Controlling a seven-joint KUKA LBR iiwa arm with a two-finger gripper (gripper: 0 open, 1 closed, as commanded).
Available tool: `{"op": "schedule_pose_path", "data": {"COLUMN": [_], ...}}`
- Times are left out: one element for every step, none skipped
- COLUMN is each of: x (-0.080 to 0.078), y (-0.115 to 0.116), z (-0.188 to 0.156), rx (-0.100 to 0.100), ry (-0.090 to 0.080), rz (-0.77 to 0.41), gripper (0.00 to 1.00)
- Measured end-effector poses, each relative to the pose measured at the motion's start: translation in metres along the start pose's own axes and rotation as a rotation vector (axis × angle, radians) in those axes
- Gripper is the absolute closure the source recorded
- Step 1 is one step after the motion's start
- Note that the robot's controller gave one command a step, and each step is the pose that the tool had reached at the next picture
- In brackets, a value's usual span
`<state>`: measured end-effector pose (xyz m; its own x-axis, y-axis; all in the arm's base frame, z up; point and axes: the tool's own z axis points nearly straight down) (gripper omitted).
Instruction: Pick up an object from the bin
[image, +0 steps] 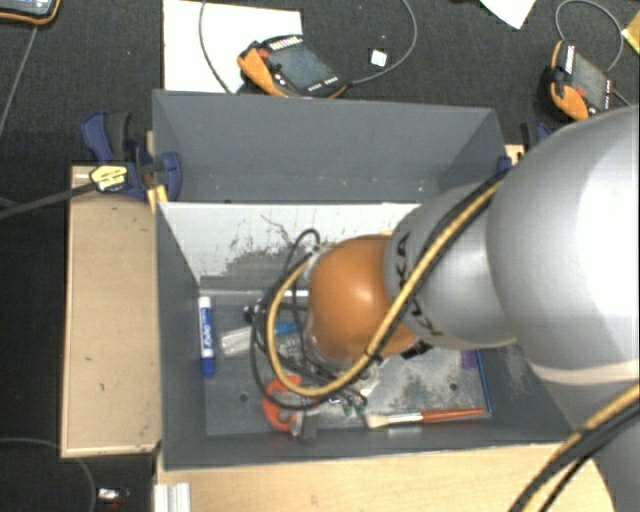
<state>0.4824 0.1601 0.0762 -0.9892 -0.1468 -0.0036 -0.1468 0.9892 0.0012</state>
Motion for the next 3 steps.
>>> {"op": "schedule_pose_path", "data": {"x": [-0.001,0.000,0.001], "y": [-0.002,-0.001,0.021], "z": [-0.062,0.004,0.005], "rx": [-0.002,-0.002,-0.004], "ry": [-0.009,-0.005,-0.015], "rz": [0.062,0.003,0.086], "gripper": [0.00,0.00,0.00]}}
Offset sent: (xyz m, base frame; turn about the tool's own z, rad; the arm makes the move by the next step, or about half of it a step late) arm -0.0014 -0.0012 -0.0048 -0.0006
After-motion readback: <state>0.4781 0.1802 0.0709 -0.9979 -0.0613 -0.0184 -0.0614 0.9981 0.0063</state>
